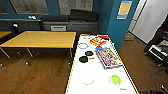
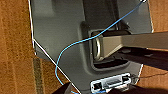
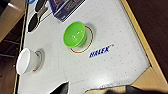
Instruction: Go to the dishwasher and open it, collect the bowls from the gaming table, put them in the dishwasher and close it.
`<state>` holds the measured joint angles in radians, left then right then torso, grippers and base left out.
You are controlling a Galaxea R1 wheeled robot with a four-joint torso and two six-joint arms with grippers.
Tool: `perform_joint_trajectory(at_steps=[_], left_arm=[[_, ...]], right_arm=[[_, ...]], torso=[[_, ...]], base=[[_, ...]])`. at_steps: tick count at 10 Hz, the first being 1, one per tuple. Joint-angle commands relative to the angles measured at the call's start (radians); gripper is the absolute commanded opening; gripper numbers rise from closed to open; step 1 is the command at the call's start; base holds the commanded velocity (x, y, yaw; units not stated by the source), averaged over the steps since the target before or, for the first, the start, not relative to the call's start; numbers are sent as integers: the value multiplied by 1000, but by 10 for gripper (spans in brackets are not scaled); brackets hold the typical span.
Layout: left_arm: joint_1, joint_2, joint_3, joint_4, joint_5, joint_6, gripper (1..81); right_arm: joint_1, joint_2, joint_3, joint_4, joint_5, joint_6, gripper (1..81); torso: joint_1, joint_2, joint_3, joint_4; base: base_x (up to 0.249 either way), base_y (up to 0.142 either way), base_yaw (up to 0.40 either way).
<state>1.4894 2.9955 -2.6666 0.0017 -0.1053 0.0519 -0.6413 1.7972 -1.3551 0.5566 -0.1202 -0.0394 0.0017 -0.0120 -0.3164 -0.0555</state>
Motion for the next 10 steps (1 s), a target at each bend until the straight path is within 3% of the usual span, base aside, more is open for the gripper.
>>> perform_joint_trajectory(at_steps=[1,3,4,6,10], left_arm=[[-10,5,2,-22,67,2,811],[-10,8,2,-26,67,2,811],[-10,8,2,-26,67,2,811],[-10,5,2,-26,68,2,811],[-10,5,2,-35,67,2,811]], right_arm=[[142,10,-68,49,-99,-1,811],[185,23,-85,68,-122,1,811],[218,23,-93,86,-128,1,811],[264,38,-123,124,-125,1,811],[275,154,-279,218,-122,32,811]], torso=[[0,0,-75,0],[1,1,-133,0],[1,1,-83,0],[1,1,-111,0],[2,2,-115,0]], base=[[0,0,0],[0,0,0],[0,0,0],[0,0,0],[0,0,0]])
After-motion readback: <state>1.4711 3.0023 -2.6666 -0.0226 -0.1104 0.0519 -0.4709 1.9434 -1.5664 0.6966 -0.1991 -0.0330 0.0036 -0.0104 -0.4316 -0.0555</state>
